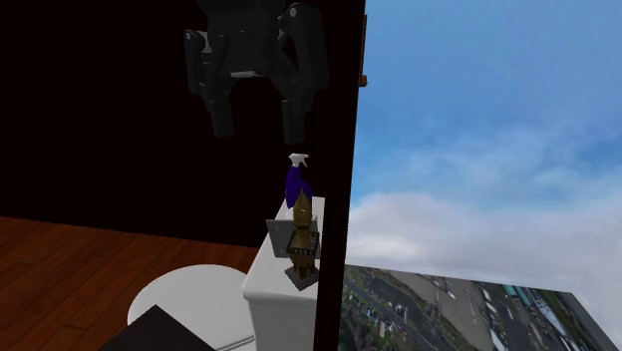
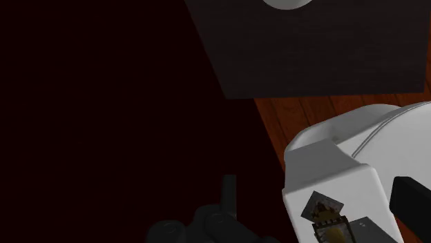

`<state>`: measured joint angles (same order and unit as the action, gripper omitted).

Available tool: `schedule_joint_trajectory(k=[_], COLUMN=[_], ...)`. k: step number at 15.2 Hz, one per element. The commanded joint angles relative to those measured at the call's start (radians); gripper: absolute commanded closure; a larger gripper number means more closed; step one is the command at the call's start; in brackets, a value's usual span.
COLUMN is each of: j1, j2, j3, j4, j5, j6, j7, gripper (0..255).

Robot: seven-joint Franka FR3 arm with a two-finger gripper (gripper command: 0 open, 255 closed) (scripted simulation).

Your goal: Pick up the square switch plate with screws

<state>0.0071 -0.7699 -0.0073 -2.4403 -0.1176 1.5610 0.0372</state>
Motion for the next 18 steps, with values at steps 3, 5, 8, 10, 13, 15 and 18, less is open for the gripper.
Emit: schedule_joint_trajectory(k=[3,5,8,10,13,15,18], j1=[-0.001,-0.001,-0.001,-0.001,-0.006,-0.012,-0.03], j2=[0.004,0.016,0.053,0.09,0.163,0.223,0.326], j3=[0.037,0.076,0.135,0.176,0.238,0.28,0.342], j4=[-0.045,-0.084,-0.13,-0.151,-0.168,-0.169,-0.156], j5=[0.034,0.068,0.116,0.144,0.18,0.196,0.205], j6=[0.055,0.114,0.209,0.276,0.382,0.454,0.561], j7=[0.085,0.169,0.294,0.376,0.5,0.583,0.712], gripper=[0,0,0,0,0,0,0])
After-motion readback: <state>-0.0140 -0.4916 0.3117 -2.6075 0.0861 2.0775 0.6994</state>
